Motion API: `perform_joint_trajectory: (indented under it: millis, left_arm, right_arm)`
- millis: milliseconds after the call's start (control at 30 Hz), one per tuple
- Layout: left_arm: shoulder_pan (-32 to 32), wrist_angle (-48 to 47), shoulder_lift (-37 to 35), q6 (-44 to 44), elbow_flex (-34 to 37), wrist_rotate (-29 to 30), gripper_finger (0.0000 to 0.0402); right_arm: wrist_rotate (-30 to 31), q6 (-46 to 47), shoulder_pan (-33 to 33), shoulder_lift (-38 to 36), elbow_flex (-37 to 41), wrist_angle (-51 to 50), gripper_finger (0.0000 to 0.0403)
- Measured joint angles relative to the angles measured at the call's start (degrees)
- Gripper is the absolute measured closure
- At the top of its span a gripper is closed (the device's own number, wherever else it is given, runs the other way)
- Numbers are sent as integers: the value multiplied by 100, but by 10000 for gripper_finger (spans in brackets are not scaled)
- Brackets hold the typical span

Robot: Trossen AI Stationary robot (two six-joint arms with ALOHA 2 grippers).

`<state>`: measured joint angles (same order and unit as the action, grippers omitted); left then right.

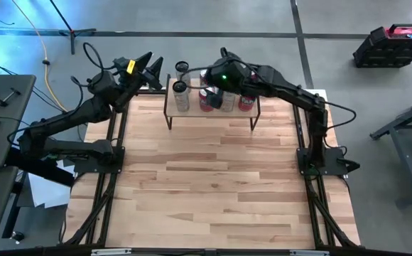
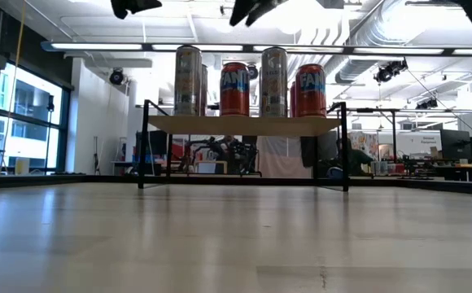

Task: Place canned beverage on shelf
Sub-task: Return to Home Position

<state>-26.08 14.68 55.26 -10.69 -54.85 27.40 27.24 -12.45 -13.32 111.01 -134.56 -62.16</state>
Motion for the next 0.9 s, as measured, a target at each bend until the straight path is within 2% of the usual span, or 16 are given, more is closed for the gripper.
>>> perform_joint_trajectory:
  millis: [133,300,433,667,900]
  left_arm:
    - [-90,-5,-24,205,0,-7,135]
    - [-234,-3,-22,451,0,-6,135]
    - [-318,23,-22,538,0,-9,135]
    - [-356,25,-15,498,0,-9,135]
    - [-352,10,-15,381,0,-268,135]
  right_arm:
    - [192,17,208,-270,-2,-459,7]
    - [558,488,374,-572,-3,-1041,7]
    - [268,825,376,-814,154,-1226,7]
    - [-475,948,408,-1287,1155,-328,7]
    - [-610,1140,411,-2076,2601,838,7]
